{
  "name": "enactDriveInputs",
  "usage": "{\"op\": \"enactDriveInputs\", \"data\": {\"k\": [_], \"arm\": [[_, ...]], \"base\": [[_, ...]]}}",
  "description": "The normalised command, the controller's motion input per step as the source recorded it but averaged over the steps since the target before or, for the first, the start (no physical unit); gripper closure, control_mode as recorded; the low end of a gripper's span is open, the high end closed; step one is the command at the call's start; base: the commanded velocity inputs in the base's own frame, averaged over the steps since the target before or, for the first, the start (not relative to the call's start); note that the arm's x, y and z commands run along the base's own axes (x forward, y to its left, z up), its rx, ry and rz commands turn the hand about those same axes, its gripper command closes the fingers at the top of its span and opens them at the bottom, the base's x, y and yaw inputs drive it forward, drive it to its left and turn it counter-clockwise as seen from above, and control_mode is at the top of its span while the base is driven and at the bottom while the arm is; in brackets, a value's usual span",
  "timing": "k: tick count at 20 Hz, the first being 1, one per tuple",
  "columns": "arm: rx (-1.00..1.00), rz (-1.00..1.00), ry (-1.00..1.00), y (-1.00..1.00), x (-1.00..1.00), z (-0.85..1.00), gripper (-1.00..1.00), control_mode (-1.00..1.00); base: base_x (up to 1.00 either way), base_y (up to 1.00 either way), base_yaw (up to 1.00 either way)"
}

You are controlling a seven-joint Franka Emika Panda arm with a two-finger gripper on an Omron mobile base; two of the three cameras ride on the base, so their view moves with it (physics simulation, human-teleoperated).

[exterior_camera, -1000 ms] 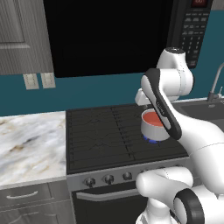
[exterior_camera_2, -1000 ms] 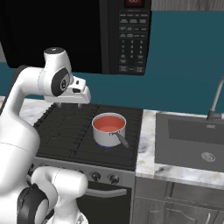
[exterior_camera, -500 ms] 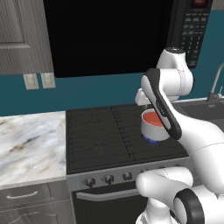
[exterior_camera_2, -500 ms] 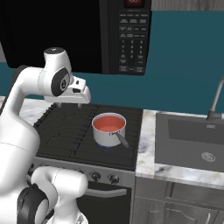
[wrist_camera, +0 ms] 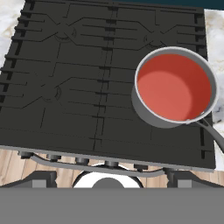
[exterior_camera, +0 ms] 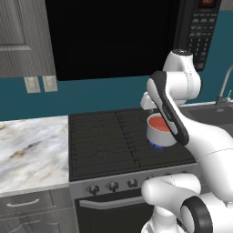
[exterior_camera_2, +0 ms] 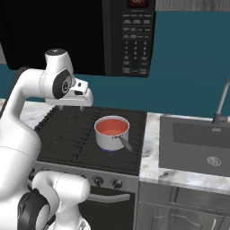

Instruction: Wait until the marinara sauce is simmered to a deep red color and then turn off the stove.

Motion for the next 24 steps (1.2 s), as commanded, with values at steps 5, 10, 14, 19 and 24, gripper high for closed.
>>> {"op": "enactDriveInputs", "data": {"k": [5, 10, 14, 19, 24], "arm": [[0.0, 0.0, 0.0, 0.0, 0.0, -0.01, -1.0, -1.0], [0.0, 0.0, 0.0, -0.35, -0.18, -0.31, -1.0, -1.0], [0.01, 0.0, 0.0, -0.66, -0.33, -0.56, -1.0, -1.0], [0.01, 0.0, 0.0, -0.76, -0.47, -0.69, -1.0, -1.0], [0.05, -0.02, 0.0, -0.8, -0.55, -0.73, -1.0, -1.0]], "base": [[0.0, 0.0, 0.0], [0.0, 0.0, 0.0], [0.0, 0.0, 0.0], [0.0, 0.0, 0.0], [0.0, 0.0, 0.0]]}}
